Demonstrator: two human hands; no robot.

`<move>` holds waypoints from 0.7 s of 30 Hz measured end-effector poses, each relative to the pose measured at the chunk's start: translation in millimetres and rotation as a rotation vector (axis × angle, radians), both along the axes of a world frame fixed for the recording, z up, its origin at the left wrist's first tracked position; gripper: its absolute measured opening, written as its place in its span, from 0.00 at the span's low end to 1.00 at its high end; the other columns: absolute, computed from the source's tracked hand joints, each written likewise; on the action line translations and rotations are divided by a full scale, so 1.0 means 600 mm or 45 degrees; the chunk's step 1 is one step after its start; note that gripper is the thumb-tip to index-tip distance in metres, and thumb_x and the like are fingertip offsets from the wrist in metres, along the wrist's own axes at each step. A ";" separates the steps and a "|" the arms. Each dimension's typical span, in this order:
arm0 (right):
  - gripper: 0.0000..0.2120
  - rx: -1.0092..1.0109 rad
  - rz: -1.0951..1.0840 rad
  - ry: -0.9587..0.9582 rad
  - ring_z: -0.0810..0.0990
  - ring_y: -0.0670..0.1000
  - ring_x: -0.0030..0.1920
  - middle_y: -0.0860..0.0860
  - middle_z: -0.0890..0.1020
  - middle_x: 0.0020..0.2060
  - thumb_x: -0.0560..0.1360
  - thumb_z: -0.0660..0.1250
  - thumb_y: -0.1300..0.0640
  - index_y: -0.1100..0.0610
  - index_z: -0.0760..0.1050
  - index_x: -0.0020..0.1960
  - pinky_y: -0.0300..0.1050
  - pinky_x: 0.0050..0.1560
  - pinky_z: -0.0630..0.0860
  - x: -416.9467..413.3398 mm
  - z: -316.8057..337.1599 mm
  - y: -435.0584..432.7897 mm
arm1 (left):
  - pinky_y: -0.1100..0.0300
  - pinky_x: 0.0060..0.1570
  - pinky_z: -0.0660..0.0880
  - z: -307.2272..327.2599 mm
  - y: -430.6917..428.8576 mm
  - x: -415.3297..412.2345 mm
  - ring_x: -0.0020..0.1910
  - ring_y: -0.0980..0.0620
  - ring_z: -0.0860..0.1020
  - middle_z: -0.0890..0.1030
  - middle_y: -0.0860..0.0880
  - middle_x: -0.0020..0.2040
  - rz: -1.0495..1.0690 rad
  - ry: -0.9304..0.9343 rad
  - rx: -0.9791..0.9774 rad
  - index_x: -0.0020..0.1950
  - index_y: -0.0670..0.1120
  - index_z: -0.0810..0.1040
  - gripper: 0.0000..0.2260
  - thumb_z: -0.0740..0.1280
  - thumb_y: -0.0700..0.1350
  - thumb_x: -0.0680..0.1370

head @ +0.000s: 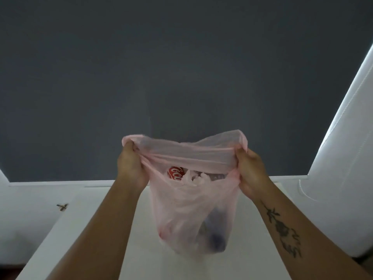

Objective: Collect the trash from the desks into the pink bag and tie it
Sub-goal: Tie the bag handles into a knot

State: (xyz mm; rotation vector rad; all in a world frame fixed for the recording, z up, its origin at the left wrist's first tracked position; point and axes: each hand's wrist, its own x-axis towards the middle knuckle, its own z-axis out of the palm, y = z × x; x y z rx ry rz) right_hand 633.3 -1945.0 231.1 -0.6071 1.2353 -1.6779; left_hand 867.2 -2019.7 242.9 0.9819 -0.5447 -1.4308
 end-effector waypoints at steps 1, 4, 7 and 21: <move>0.16 -0.010 -0.026 -0.046 0.83 0.56 0.46 0.57 0.83 0.51 0.82 0.57 0.49 0.58 0.75 0.62 0.51 0.36 0.82 0.002 -0.004 -0.004 | 0.50 0.43 0.81 0.001 0.000 0.000 0.43 0.45 0.83 0.84 0.43 0.46 -0.070 0.108 -0.009 0.47 0.45 0.81 0.15 0.60 0.53 0.80; 0.19 0.031 -0.018 -0.275 0.82 0.58 0.51 0.55 0.82 0.53 0.81 0.56 0.42 0.53 0.74 0.63 0.59 0.45 0.82 0.004 -0.006 -0.019 | 0.51 0.38 0.81 0.001 0.012 0.007 0.40 0.44 0.83 0.82 0.42 0.41 -0.313 0.158 -0.124 0.48 0.42 0.80 0.13 0.56 0.44 0.78; 0.18 0.054 -0.054 -0.441 0.83 0.54 0.42 0.55 0.83 0.44 0.81 0.56 0.44 0.57 0.75 0.55 0.51 0.42 0.82 0.006 -0.003 -0.035 | 0.51 0.43 0.82 -0.010 0.015 0.006 0.50 0.42 0.83 0.82 0.37 0.53 -0.421 0.082 -0.099 0.61 0.37 0.76 0.13 0.58 0.40 0.81; 0.14 0.007 -0.114 -0.297 0.82 0.53 0.34 0.55 0.84 0.37 0.81 0.58 0.44 0.55 0.71 0.48 0.52 0.42 0.82 0.015 -0.009 -0.048 | 0.57 0.38 0.72 -0.037 -0.012 -0.055 0.34 0.51 0.74 0.74 0.50 0.36 -0.207 0.022 0.090 0.39 0.46 0.74 0.10 0.58 0.40 0.78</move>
